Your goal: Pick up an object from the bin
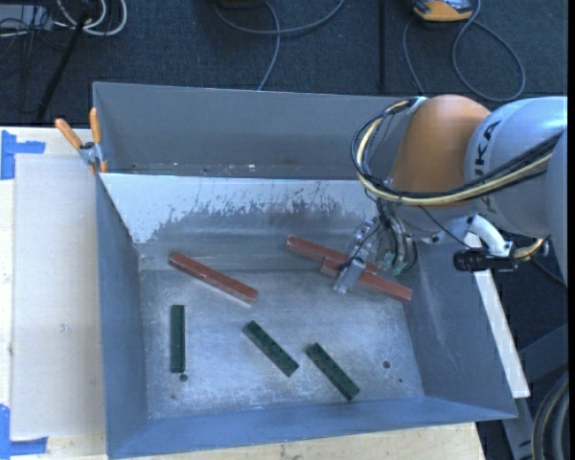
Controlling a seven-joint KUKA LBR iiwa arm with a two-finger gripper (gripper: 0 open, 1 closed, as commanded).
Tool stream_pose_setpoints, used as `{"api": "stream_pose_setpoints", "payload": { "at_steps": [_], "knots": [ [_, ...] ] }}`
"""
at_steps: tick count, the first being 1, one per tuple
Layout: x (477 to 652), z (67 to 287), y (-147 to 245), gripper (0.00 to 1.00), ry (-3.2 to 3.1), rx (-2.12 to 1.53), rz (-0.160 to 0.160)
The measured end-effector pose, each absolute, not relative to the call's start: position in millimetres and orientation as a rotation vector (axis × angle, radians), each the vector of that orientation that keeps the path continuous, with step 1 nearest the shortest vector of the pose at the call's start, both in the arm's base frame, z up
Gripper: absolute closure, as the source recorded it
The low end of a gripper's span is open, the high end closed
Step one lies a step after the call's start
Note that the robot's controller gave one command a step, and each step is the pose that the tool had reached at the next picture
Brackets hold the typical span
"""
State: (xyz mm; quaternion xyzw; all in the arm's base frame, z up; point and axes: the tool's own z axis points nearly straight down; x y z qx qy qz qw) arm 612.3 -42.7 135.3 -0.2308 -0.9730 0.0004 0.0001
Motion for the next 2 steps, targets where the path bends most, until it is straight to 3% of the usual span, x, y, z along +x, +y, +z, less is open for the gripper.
{"api": "stream_pose_setpoints", "payload": {
  "at_steps": [1,2],
  "knots": [
    [613.3,176.3,-43.0,1.00,-3.063,-0.720,-0.001],
    [613.5,177.4,-42.8,1.00,-3.059,-0.715,0.001]
  ]
}}
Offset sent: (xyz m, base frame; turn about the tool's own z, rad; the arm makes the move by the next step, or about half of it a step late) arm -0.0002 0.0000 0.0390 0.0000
